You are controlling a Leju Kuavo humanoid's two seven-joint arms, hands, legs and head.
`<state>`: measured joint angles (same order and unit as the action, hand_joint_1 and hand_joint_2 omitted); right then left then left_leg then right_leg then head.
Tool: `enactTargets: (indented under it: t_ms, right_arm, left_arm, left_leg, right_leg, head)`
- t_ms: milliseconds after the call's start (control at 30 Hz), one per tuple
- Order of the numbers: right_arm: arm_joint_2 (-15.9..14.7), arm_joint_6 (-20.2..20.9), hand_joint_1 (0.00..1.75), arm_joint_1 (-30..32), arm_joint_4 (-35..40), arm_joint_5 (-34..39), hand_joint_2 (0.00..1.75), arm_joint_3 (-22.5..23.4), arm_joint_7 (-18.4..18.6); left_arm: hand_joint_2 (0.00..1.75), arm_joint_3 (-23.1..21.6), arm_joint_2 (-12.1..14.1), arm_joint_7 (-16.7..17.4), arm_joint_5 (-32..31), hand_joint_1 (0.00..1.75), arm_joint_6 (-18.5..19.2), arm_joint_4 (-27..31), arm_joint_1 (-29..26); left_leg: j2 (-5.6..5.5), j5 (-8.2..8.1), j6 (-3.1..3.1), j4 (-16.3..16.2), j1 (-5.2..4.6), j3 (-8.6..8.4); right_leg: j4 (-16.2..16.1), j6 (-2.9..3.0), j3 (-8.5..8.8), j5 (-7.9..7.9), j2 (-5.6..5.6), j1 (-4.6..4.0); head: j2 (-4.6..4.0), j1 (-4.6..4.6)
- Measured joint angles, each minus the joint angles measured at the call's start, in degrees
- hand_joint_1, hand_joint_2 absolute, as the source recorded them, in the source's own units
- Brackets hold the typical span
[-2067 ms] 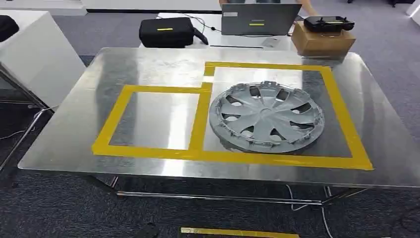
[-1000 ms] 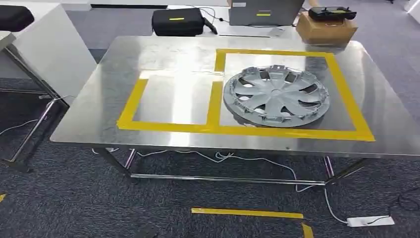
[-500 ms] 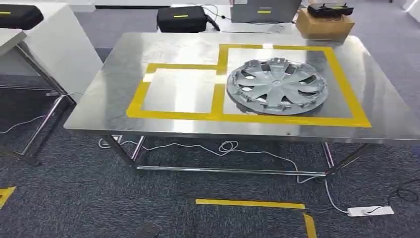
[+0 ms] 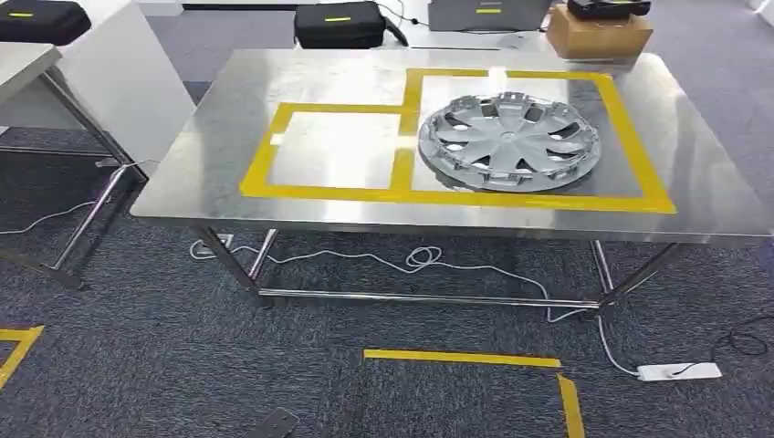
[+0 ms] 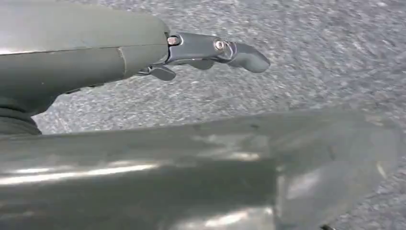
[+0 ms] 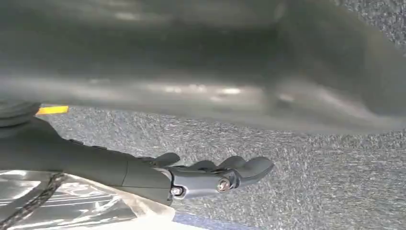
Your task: Take the parts from the cabinet and place them on the table.
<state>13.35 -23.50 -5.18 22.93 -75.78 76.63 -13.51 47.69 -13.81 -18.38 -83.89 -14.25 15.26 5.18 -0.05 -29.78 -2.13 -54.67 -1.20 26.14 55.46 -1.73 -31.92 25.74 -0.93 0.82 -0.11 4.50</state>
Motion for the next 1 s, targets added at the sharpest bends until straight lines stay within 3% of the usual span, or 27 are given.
enactTargets:
  t_ms: [33, 67, 100, 167, 200, 233, 267, 300, 367, 400, 433, 467, 533, 567, 600, 633, 700, 733, 767, 800, 867, 900, 933, 967, 1000]
  right_arm:
    - [0.0, 0.0, 0.0, 0.0, 0.0, 0.0, 0.0, 0.0, -0.1]
    - [-0.2, 0.0, 0.0, 0.1, 0.0, 0.0, 0.0, 0.0, -0.2]
    - [-0.3, 0.0, 0.0, 0.1, 0.0, 0.0, 0.0, 0.0, -0.4]
    - [-0.3, 0.1, 0.0, 0.0, -0.1, 0.0, 0.0, 0.0, -0.5]
    - [-0.3, 0.1, 0.0, 0.0, -0.1, 0.0, 0.0, 0.0, -0.5]
    - [-0.4, 0.1, 0.0, 0.1, -0.1, 0.0, 0.0, 0.0, -0.5]
    - [-0.5, 0.1, 0.0, 0.2, -0.1, 0.0, 0.0, 0.0, -0.5]
    - [-0.6, 0.1, 0.0, 0.2, -0.1, 0.0, 0.0, 0.0, -0.5]
    - [-0.7, 0.1, 0.0, 0.1, -0.1, 0.0, 0.0, 0.0, -0.5]
    - [-0.7, 0.1, 0.0, 0.0, -0.1, 0.0, 0.0, 0.0, -0.5]
    - [-0.6, 0.2, 0.0, -0.3, -0.2, 0.0, 0.0, 0.0, -0.4]
    - [-0.6, 0.2, 0.0, -0.3, -0.3, 0.1, 0.0, 0.0, -0.3]
    - [-0.6, 0.2, 0.0, 0.0, -0.3, 0.2, 0.0, 0.0, -0.3]
    - [-0.6, 0.2, 0.0, 0.2, -0.3, 0.2, 0.0, 0.0, -0.2]
    - [-0.6, 0.2, 0.0, 0.1, -0.3, 0.2, 0.0, 0.0, -0.1]
    - [-0.6, 0.2, 0.0, 0.1, -0.3, 0.2, 0.0, 0.0, -0.1]
    - [-0.6, 0.2, 0.0, 0.1, -0.3, 0.2, 0.0, 0.0, 0.0]
    - [-0.6, 0.3, 0.0, 0.1, -0.3, 0.2, 0.0, 0.0, 0.0]
    - [-0.6, 0.3, 0.0, 0.1, -0.3, 0.3, 0.0, 0.0, 0.0]
    - [-0.6, 0.3, 0.0, 0.1, -0.3, 0.3, 0.0, 0.0, 0.0]
    - [-0.6, 0.3, 0.0, 0.1, -0.3, 0.5, 0.0, 0.0, 0.0]
    - [-0.6, 0.3, 0.0, 0.1, -0.3, 0.5, 0.0, 0.0, 0.0]
    - [-0.3, 0.4, 0.0, 0.1, -0.4, 0.6, 0.0, 0.0, 0.0]
    - [-0.3, 0.4, 0.0, 0.1, -0.3, 0.7, 0.0, 0.0, 0.0]
    - [-0.4, 0.4, 0.0, 0.0, -0.3, 0.7, 0.0, 0.0, 0.0]
  left_arm:
    - [0.0, 0.1, 0.0, 0.0, 0.0, 0.0, 0.0, 0.1, 0.0]
    - [0.0, 0.2, -0.1, 0.0, -0.1, 0.0, 0.0, 0.1, 0.1]
    - [0.0, 0.2, -0.1, -0.1, -0.1, 0.0, 0.0, 0.2, 0.3]
    - [0.0, 0.2, -0.4, -0.2, -0.2, 0.0, 0.0, 0.2, 0.4]
    - [0.0, 0.2, -0.4, -0.2, -0.2, 0.0, 0.0, 0.2, 0.4]
    - [0.0, 0.2, -0.4, -0.2, -0.3, 0.0, 0.0, 0.3, 0.4]
    - [0.0, 0.2, -0.4, -0.2, -0.3, 0.0, 0.0, 0.3, 0.4]
    - [0.0, 0.3, -0.4, -0.2, -0.3, 0.0, 0.0, 0.3, 0.4]
    - [0.0, 0.3, -0.5, -0.2, -0.3, 0.0, 0.0, 0.3, 0.4]
    - [0.0, 0.3, -0.4, -0.2, -0.3, 0.0, 0.0, 0.3, 0.5]
    - [0.0, 0.3, -0.5, -0.2, -0.3, 0.0, 0.0, 0.4, 0.5]
    - [0.0, 0.3, -0.5, -0.2, -0.4, 0.0, 0.0, 0.4, 0.5]
    - [0.0, 0.5, -0.5, -0.2, -0.5, 0.0, 0.0, 0.4, 0.4]
    - [0.0, 0.7, -0.4, -0.2, -0.5, 0.0, 0.0, 0.4, 0.3]
    - [0.0, 0.8, -0.5, -0.2, -0.5, 0.0, 0.0, 0.4, 0.3]
    - [0.0, 0.8, -0.5, -0.2, -0.5, 0.0, 0.0, 0.4, 0.2]
    - [0.0, 0.9, -0.5, -0.2, -0.6, 0.0, 0.0, 0.4, 0.2]
    - [0.0, 0.9, -0.5, -0.2, -0.7, 0.0, 0.0, 0.4, 0.2]
    - [0.0, 0.9, -0.5, -0.2, -0.7, 0.0, 0.0, 0.4, 0.2]
    - [0.0, 1.0, -0.5, -0.2, -0.8, 0.0, 0.0, 0.4, 0.1]
    - [0.0, 1.0, -0.5, -0.2, -0.8, 0.0, 0.0, 0.4, 0.2]
    - [0.0, 1.0, -0.5, -0.2, -0.9, 0.0, 0.0, 0.4, 0.3]
    - [0.0, 1.0, -0.4, -0.2, -0.9, 0.0, 0.0, 0.6, 0.4]
    - [0.0, 1.0, -0.6, -0.3, -1.0, 0.0, -0.1, 0.6, 0.5]
    - [0.0, 1.0, -0.6, -0.3, -1.0, 0.0, -0.1, 0.6, 0.4]
  left_leg:
    - [0.01, 0.74, -0.44, 0.4, -0.06, 0.17]
    - [0.29, 1.76, -0.65, 1.8, 0.75, 0.09]
    - [0.39, 2.35, -0.98, 1.9, 0.69, 0.58]
    - [0.4, 3.15, -1.09, 1.9, 0.7, 1.85]
    - [0.43, 3.51, -1.04, 1.6, 0.68, 2.61]
    - [0.47, 3.78, -0.96, 1.2, 0.72, 3.32]
    - [0.5, 3.93, -0.8, 0.8, 0.82, 3.96]
    - [0.5, 4.1, -0.58, 0.4, 0.98, 4.57]
    - [0.49, 4.23, -0.15, -0.8, 1.51, 5.82]
    - [0.48, 4.18, 0.33, -1.6, 1.55, 6.41]
    - [0.41, 4.18, 0.76, -2.4, 1.21, 7.31]
    - [0.34, 4.47, 1.03, -2.8, 1.01, 7.47]
    - [0.31, 5.01, 1.46, -3.0, 1.04, 7.78]
    - [0.31, 4.95, 1.57, -3.1, 1.09, 8.17]
    - [0.26, 3.27, 1.95, -4.1, 1.26, 8.68]
    - [0.26, 0.04, 2.24, -7.1, 1.35, 9.61]
    - [0.26, -5.73, 2.47, -16.0, 1.41, 12.09]
    - [0.26, -7.2, 2.38, -19.6, 1.39, 12.83]
    - [0.25, -7.13, 2.15, -21.0, 1.34, 12.63]
    - [0.24, -5.72, 1.67, -20.0, 1.16, 11.19]
    - [0.21, -1.67, -0.09, -11.0, 0.54, 5.36]
    - [0.18, -0.44, -1.42, -5.4, -0.18, 1.9]
    - [0.32, -1.58, -2.47, -2.2, -0.53, 0.03]
    - [0.33, -1.16, -1.83, -1.3, -0.58, -0.16]
    - [0.26, -0.81, -1.77, -1.3, -0.8, 0.23]
  right_leg:
    - [-0.3, -0.36, 0.0, -0.51, 0.0, -0.04]
    - [-0.1, -0.65, -0.49, 0.27, 0.17, 0.01]
    - [1.4, -1.01, -1.39, 2.45, 0.54, -0.07]
    - [9.6, -1.49, -4.4, 8.08, 0.76, 0.22]
    - [14.2, -1.8, -5.93, 10.18, 0.77, 0.23]
    - [17.3, -2.03, -6.62, 10.74, 0.76, 0.3]
    - [17.7, -2.22, -6.03, 9.82, 0.75, 0.45]
    - [15.7, -2.51, -4.27, 8.04, 0.74, 0.63]
    - [5.8, -3.14, 2.06, 3.93, 0.68, 1.13]
    - [1.2, -3.83, 4.38, 4.78, 0.79, 1.36]
    - [0.1, -3.22, 5.75, 5.29, 1.23, 0.9]
    - [0.7, -2.44, 5.08, 5.3, 1.28, 0.99]
    - [1.2, -1.71, 4.49, 5.29, 1.27, 0.89]
    - [1.3, -1.16, 3.26, 4.99, 1.08, 1.09]
    - [1.4, -0.45, 3.44, 4.67, 0.89, 1.13]
    - [1.4, 0.23, 2.88, 4.23, 0.9, 1.0]
    - [1.5, 0.76, 1.72, 3.35, 0.79, 0.57]
    - [1.5, 0.85, 1.15, 2.97, 0.71, 0.33]
    - [1.6, 0.97, 0.63, 2.62, 0.66, 0.1]
    - [1.7, 1.07, 0.11, 2.24, 0.66, -0.23]
    - [1.7, 1.29, -0.62, 1.5, 0.74, -0.93]
    - [1.7, 1.38, -0.86, 1.15, 0.75, -0.98]
    - [1.7, 1.15, -1.14, 0.89, 0.67, -1.38]
    - [1.6, 0.95, -1.25, 0.44, 0.59, -1.11]
    - [1.5, 0.58, -1.27, 0.02, 0.55, -0.88]
  head:
    - [0.0, 0.07]
    - [0.0, 0.02]
    - [0.0, -0.13]
    - [0.0, -0.72]
    - [0.0, -0.57]
    - [0.0, -0.72]
    - [0.0, -0.66]
    - [0.0, -0.7]
    - [0.0, -0.7]
    - [0.0, -0.7]
    - [0.0, -1.05]
    - [0.0, -0.76]
    - [0.0, -0.83]
    - [0.0, -0.87]
    - [0.0, -0.81]
    - [0.0, -0.46]
    - [0.0, -0.33]
    - [0.0, -0.26]
    - [0.0, -0.33]
    - [0.0, -0.28]
    - [0.0, -0.31]
    - [0.0, -0.33]
    - [0.0, -0.53]
    - [0.0, -0.35]
    - [0.0, -0.5]
